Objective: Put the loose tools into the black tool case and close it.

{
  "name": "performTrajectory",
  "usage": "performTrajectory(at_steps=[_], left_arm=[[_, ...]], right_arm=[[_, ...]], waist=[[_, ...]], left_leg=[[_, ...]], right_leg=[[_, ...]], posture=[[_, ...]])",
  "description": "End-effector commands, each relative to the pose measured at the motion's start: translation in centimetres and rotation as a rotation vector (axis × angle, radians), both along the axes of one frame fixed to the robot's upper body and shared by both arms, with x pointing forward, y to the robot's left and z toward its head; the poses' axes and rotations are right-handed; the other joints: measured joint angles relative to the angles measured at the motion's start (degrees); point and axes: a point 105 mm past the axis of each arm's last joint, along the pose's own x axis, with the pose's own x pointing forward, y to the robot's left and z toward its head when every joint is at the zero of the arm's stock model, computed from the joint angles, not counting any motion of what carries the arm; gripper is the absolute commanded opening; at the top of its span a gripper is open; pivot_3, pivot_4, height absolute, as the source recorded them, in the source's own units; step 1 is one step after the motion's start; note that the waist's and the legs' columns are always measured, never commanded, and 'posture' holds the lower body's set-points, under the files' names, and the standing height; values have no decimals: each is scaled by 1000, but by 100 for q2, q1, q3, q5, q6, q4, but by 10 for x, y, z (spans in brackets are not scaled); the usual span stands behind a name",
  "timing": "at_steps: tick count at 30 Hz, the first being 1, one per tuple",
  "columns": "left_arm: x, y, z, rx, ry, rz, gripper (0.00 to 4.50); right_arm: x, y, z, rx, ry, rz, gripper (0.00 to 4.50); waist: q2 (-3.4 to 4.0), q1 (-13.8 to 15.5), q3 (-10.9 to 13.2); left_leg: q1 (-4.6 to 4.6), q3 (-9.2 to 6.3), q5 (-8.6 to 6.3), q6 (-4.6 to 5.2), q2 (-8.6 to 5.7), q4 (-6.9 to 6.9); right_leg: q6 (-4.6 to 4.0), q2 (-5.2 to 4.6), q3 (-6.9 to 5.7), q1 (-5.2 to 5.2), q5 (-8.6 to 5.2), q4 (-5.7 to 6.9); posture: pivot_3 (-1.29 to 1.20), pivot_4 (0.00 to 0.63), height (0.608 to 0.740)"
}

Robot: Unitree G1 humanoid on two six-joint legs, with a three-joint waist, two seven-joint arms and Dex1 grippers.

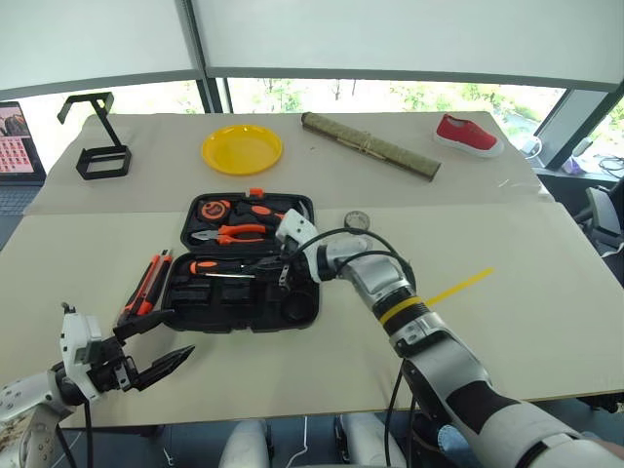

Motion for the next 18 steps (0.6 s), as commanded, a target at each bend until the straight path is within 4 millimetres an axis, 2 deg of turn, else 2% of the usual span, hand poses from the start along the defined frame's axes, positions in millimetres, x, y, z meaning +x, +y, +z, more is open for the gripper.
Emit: performTrajectory(at_steps=[1, 5, 8, 10, 12, 13, 15, 17, 18], left_arm=[[-2, 7, 5, 28, -33, 9, 4500], [-3, 8, 2, 29, -32, 10, 4500], [-3, 8, 0, 27, -33, 15, 4500], [-3, 9, -1, 23, -38, 22, 4500], [-4, 12, 0, 18, -44, 37, 4500], [-4, 14, 1, 14, -47, 47, 4500], [-6, 20, 2, 14, -53, 71, 4500], [-8, 24, 4, 8, -59, 90, 4500], [-8, 27, 5, 11, -64, 104, 4500]], right_arm=[[-15, 10, -30, -144, -19, 74, 37], [-20, 14, -41, -232, -88, 112, 37], [-23, 23, -36, -169, -81, 117, 37], [-22, 25, -23, -91, -84, 125, 37], [-20, 26, -4, 11, -95, 118, 37], [-17, 23, 12, 89, -108, 106, 37], [-16, 11, 43, 234, -133, 107, 37], [-20, -4, 60, 311, -163, 125, 37], [-25, -12, 64, 332, -163, 140, 588]], waist=[[0, -11, -1], [0, -50, -5], [3, -122, -9], [1, -156, -10], [0, -160, -10], [0, -158, -9], [0, -148, -4], [0, -128, 2], [0, -114, 2]], left_leg=[[4, 1, 0, 0, 0, -2], [17, 5, 0, 0, 4, -9], [28, 5, -1, -1, 7, -13], [31, 6, -1, -1, 10, -17], [29, 5, -1, -1, 11, -19], [26, 4, -1, -1, 12, -20], [15, 4, -1, -2, 11, -20], [2, 1, -1, -2, 11, -20], [-4, 1, -1, -2, 10, -20]], right_leg=[[0, 0, 1, 2, 0, 0], [-1, 3, 3, 7, -1, 1], [-3, 5, 3, 14, -1, 2], [-5, 7, 3, 14, -2, 3], [-6, 10, 4, 11, -3, 4], [-6, 10, 3, 8, -3, 3], [-6, 5, 1, 1, -3, 2], [-5, -9, -3, -9, -2, 2], [-3, -14, -5, -11, -2, 1]], posture=[[0, 150, 740], [0, 150, 740], [0, 150, 740], [0, 150, 740], [0, 150, 740], [0, 150, 740], [0, 150, 740], [0, 150, 740], [0, 150, 740]])
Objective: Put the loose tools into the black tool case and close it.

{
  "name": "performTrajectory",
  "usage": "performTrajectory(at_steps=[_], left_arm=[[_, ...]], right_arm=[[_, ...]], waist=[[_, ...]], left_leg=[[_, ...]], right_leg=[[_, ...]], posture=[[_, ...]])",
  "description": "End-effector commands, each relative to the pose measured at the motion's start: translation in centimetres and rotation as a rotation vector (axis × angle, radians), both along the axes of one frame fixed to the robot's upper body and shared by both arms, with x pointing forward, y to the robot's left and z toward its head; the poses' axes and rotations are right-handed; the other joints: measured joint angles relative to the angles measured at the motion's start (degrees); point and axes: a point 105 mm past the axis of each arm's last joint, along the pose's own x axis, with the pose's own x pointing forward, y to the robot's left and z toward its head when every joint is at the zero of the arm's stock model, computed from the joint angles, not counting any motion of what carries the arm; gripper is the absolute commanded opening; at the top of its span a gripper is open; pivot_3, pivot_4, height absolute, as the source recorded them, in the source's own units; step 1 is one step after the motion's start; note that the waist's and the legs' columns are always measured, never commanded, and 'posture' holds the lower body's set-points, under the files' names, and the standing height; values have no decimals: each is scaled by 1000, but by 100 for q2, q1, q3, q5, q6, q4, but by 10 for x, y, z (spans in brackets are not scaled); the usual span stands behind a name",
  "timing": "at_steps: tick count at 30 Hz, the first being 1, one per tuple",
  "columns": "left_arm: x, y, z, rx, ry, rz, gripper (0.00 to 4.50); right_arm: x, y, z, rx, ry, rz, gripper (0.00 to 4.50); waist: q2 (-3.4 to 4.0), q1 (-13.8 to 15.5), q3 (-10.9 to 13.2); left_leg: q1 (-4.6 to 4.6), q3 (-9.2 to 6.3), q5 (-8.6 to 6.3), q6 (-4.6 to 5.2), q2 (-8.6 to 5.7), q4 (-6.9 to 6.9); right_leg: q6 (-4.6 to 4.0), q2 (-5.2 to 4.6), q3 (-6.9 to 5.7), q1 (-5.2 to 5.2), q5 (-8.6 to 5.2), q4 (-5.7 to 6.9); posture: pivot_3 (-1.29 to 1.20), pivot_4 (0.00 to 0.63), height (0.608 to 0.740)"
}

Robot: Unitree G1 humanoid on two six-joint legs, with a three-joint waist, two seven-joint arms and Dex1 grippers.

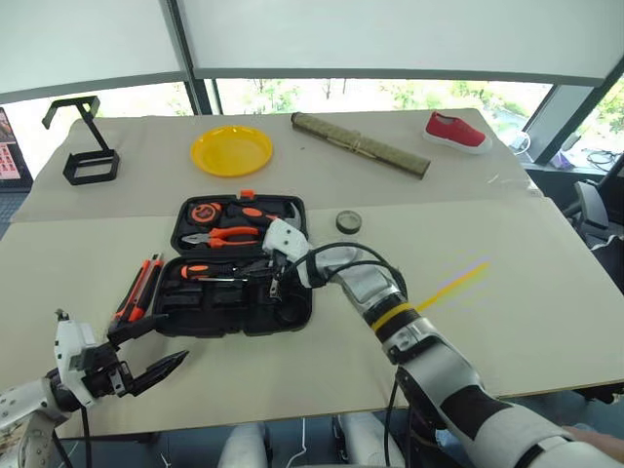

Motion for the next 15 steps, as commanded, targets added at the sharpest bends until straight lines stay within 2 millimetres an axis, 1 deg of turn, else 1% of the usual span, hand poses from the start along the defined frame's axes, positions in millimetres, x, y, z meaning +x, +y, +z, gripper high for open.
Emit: performTrajectory(at_steps=[1, 2, 4, 7, 8, 9, 10, 12, 13, 15], left_arm=[[-3, 14, 11, 1, -50, 56, 4500], [-5, 18, 12, 1, -50, 76, 4500], [-8, 28, 14, 8, -48, 130, 4500], [-14, 52, 13, 44, -37, 277, 4500], [-19, 64, 13, 55, -36, 339, 4500], [-26, 77, 13, 76, -42, 413, 4500], [-37, 93, 14, 111, -54, 512, 4500], [-56, 116, 15, 135, -50, 666, 4500], [-66, 125, 14, 127, -36, 732, 4500], [-77, 134, 12, 114, -15, 802, 4500]], right_arm=[[-12, -21, 46, 162, -82, 61, 784], [-18, -31, 50, 189, -94, 70, 1176], [-28, -51, 53, 226, -128, 73, 1787], [-42, -80, 49, 240, -162, 57, 2814], [-44, -91, 46, 246, -173, 32, 2973], [-48, -107, 43, 255, -197, -1, 3455], [-53, -123, 40, 275, -210, -13, 3739], [-61, -143, 34, 289, -224, -52, 4430], [-63, -151, 32, 295, -218, -80, 4480], [-65, -160, 30, 302, -214, -115, 4480]], waist=[[2, 37, 1], [1, 63, 1], [-1, 135, 0], [-4, 183, -1], [-4, 192, 0], [-6, 209, 0], [-9, 229, -1], [-14, 214, 2], [-16, 208, 4], [-17, 205, 4]], left_leg=[[-3, -1, 0, 0, -4, 1], [-3, 0, 0, 0, -8, 1], [-2, 0, 0, 0, -10, 3], [-3, 0, 0, 0, -10, 3], [-3, 1, 0, 0, -11, 3], [-3, 2, 0, 0, -12, 3], [-4, 1, 0, 0, -12, 3], [-3, 6, -1, -1, -11, 3], [-3, 10, -1, -1, -13, 3], [2, 13, -1, -1, -13, 3]], right_leg=[[5, -7, -2, 1, 2, -1], [11, -12, -1, 3, 5, -6], [14, -14, -2, 8, 6, -12], [17, -13, -5, 10, 4, -22], [18, -13, -4, 11, 3, -26], [18, -13, -2, 10, 3, -27], [20, -11, -3, 12, 1, -28], [21, -6, -2, 14, 1, -42], [21, -6, 0, 15, 1, -41], [22, -4, 1, 18, 1, -41]], posture=[[0, 150, 740], [0, 150, 740], [0, 150, 740], [0, 150, 740], [0, 150, 740], [0, 150, 740], [0, 150, 740], [0, 150, 740], [0, 150, 740], [0, 150, 740]])
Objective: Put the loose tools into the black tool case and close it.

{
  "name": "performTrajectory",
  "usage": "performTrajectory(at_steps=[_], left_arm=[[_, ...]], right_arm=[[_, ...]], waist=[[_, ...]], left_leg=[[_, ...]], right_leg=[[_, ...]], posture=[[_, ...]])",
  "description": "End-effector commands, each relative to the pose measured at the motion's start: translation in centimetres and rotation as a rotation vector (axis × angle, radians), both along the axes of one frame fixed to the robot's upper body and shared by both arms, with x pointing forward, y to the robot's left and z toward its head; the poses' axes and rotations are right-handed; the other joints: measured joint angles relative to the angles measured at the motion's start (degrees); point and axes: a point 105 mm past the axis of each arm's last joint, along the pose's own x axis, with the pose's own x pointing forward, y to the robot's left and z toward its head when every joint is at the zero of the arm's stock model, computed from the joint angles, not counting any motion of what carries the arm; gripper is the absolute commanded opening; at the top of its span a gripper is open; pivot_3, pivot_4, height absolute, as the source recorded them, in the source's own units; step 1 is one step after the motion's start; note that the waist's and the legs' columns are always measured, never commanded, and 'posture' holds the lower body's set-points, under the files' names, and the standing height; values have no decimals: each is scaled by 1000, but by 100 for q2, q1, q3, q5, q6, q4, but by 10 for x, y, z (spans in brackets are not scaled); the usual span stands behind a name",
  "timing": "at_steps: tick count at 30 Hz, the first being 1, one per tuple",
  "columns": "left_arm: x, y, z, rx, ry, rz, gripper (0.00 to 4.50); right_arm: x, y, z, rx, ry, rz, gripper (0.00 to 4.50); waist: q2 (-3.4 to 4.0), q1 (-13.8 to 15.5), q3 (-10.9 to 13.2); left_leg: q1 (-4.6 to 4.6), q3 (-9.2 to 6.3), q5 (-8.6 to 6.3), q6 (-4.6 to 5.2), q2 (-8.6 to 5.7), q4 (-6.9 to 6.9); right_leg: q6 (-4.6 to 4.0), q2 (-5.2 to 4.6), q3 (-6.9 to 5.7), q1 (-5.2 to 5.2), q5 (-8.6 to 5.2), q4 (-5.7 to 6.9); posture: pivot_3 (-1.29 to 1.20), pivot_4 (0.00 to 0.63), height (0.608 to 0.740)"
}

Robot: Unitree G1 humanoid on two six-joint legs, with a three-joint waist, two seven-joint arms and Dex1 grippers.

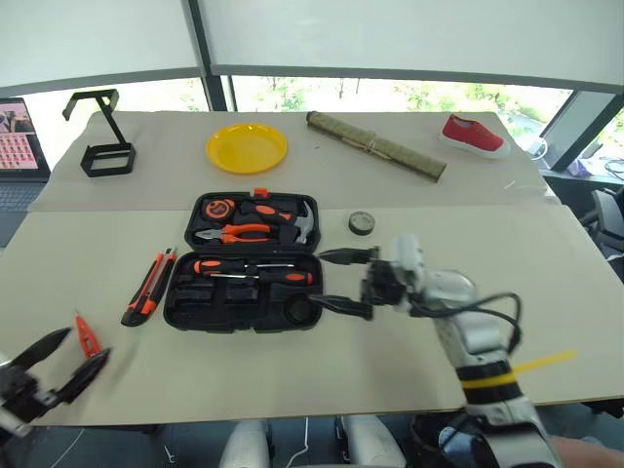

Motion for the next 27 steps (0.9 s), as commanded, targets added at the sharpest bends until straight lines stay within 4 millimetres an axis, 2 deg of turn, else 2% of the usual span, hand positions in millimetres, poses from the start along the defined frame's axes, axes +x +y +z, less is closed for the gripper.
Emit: performTrajectory(at_steps=[1, 6, 11, 13, 16, 18, 22, 27], left_arm=[[-29, 27, 5, -4, -1, 198, 4500], [-62, 42, -7, -78, 104, 365, 4500], [-57, 24, -3, -165, 168, 334, 4500], [-48, 13, 0, -190, 230, 316, 4500], [-23, -5, 12, -254, 235, 336, 4500], [-7, -20, 14, -300, 247, 357, 4500], [20, -47, 8, -356, 273, 409, 4500], [41, -56, -7, -318, 316, 549, 4500]], right_arm=[[-12, -16, 17, 79, -98, -47, 4480], [-23, -28, 7, 103, -95, -94, 4480], [-33, -23, 8, 123, -129, -36, 4480], [-37, -17, 14, 149, -149, 12, 4480], [-46, -4, 22, 168, -183, 114, 4480], [-47, 3, 25, 173, -189, 148, 4480], [-46, 12, 28, 182, -191, 182, 4480], [-45, 16, 29, 186, -189, 201, 4480]], waist=[[-2, 4, 1], [-26, 68, 5], [-36, 122, 13], [-42, 133, 14], [-50, 134, 15], [-47, 133, 16], [-51, 124, 14], [-48, 113, 16]], left_leg=[[3, 1, 0, 0, -1, 0], [11, 19, 0, 0, -2, 0], [11, 39, 0, -1, -1, 6], [11, 38, 0, -1, -1, 10], [12, 34, 0, -1, 1, 13], [13, 20, 0, -1, 4, 15], [24, -10, -1, -2, 0, 17], [40, -14, -7, -12, -8, 18]], right_leg=[[0, 2, 0, 2, 0, 1], [3, 7, 0, 12, -3, 1], [5, 6, -1, 13, -5, 0], [6, 7, -1, 15, -6, 1], [6, 7, 0, 19, -6, 3], [7, 5, 0, 22, -5, 4], [8, 3, 4, 38, -4, 8], [10, 3, 4, 55, -2, 8]], posture=[[0, 150, 740], [0, 150, 740], [0, 150, 740], [0, 150, 740], [0, 150, 740], [0, 150, 740], [0, 150, 740], [0, 150, 740]])
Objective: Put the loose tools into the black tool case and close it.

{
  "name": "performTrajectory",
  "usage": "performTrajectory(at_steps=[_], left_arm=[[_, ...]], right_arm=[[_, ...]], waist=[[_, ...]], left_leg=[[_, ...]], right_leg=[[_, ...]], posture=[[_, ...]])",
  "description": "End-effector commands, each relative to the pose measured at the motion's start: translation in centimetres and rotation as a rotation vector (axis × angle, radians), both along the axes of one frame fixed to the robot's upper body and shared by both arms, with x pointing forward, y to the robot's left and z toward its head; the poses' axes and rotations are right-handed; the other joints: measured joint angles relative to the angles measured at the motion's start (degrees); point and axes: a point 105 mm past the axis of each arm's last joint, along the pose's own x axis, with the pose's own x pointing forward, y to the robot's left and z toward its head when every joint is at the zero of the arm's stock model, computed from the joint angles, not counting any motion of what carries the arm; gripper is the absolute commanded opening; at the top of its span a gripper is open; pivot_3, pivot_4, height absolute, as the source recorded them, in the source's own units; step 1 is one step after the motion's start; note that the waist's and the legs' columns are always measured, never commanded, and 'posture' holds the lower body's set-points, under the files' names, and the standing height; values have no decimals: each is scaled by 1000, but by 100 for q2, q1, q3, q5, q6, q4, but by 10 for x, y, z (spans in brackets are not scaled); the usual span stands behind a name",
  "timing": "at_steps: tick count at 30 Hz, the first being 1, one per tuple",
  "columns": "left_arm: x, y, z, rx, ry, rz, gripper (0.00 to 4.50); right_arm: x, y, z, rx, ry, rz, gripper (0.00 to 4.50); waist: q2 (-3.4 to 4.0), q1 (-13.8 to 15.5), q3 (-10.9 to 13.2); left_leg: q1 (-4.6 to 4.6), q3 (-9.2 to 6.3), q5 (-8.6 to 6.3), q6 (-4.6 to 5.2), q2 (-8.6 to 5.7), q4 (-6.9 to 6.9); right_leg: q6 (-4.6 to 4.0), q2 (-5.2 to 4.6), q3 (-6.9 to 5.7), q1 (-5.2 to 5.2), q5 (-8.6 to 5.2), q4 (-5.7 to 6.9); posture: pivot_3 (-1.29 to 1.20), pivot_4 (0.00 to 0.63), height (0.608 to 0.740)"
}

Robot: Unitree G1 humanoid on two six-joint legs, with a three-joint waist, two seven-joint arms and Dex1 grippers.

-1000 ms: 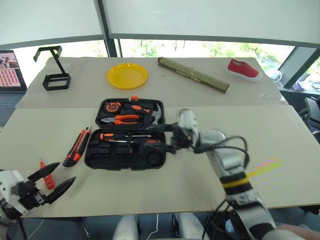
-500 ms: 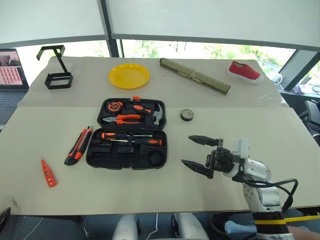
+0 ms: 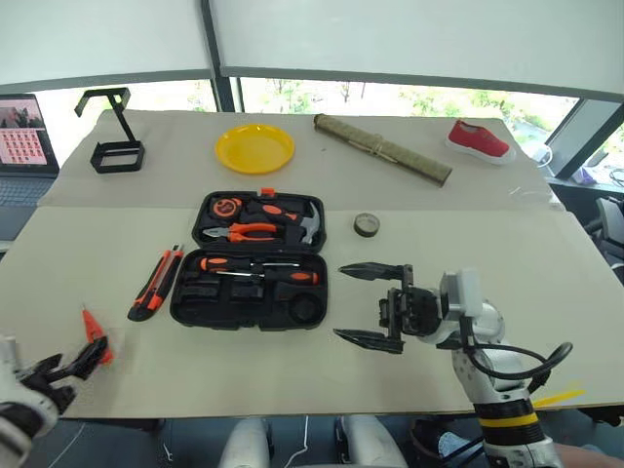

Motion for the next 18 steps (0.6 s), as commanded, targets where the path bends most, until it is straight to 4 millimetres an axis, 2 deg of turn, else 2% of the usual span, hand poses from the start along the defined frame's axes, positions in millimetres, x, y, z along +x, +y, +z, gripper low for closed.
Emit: performTrajectory(at_steps=[1, 7, 11, 16, 18], left_arm=[[6, 1, -2, 65, 41, 84, 4500], [30, -19, -20, 26, 82, 65, 4500], [29, -14, -27, 52, 124, 113, 3404], [24, -16, -34, 39, 156, 115, 1603], [23, -10, -33, 58, 154, 133, 920]], right_arm=[[0, 2, 11, 37, -34, 8, 4480], [-1, 4, 8, 38, -11, 2, 4480], [-2, 5, 9, 36, -7, 1, 4500], [-2, 1, 8, 18, -11, -4, 4500], [-3, 0, 7, 15, -11, -4, 4500]], waist=[[0, -3, 0], [31, 71, 2], [50, 147, -1], [57, 157, -4], [58, 159, -4]], left_leg=[[4, 0, 0, 0, -1, 0], [36, -2, -2, -3, -8, 0], [41, 2, -1, -3, -14, 2], [40, 4, -1, -3, -16, 2], [40, 4, -1, -3, -16, 2]], right_leg=[[0, 1, 0, 4, 0, 0], [-1, -1, -1, 39, 0, -5], [0, -2, 1, 43, 0, -4], [1, -4, 2, 44, -1, -6], [2, -4, 2, 45, -1, -7]], posture=[[0, 150, 740], [0, 150, 740], [0, 150, 740], [0, 150, 740], [0, 150, 740]])
